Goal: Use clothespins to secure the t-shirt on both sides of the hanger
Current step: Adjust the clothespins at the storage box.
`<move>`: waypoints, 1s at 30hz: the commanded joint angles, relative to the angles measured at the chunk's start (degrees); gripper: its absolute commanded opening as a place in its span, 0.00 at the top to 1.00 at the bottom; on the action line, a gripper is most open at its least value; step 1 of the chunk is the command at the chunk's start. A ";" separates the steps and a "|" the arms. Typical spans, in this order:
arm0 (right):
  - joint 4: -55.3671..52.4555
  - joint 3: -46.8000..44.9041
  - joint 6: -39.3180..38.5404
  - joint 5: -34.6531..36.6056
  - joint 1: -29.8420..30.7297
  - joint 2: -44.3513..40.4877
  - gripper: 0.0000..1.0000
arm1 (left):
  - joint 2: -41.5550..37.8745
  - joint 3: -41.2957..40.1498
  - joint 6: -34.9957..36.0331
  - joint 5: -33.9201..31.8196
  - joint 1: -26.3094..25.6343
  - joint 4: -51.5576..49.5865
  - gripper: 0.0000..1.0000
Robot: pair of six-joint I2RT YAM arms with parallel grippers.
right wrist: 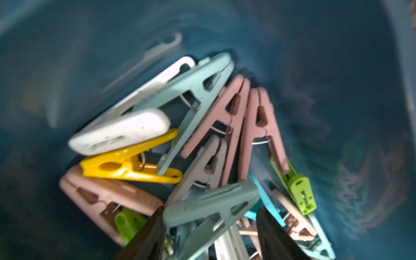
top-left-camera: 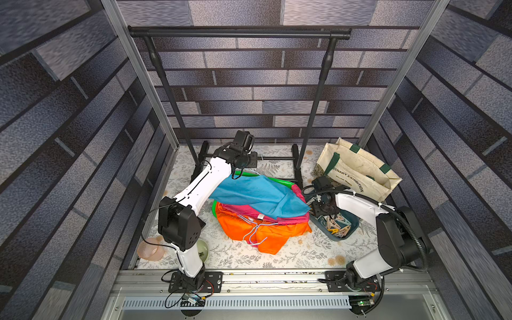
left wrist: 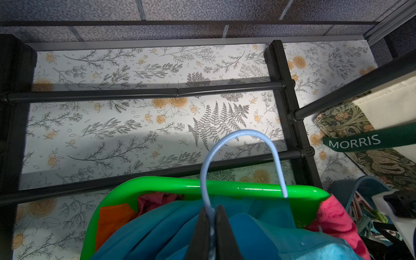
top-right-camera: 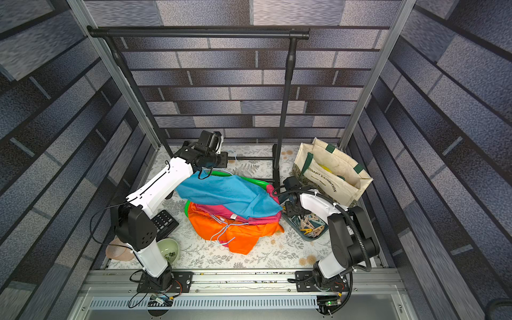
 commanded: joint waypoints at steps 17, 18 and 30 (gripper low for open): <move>-2.19 12.85 0.52 4.27 -0.45 8.53 0.72 | -1.65 -0.37 -0.91 2.53 1.52 0.52 0.92; -2.02 12.38 0.44 2.96 -0.50 7.47 0.72 | -1.63 -0.37 -0.91 2.58 1.56 0.48 0.92; -4.92 4.65 -0.62 -1.48 -0.48 1.62 0.59 | -2.67 -1.45 -1.44 3.25 1.66 0.71 0.91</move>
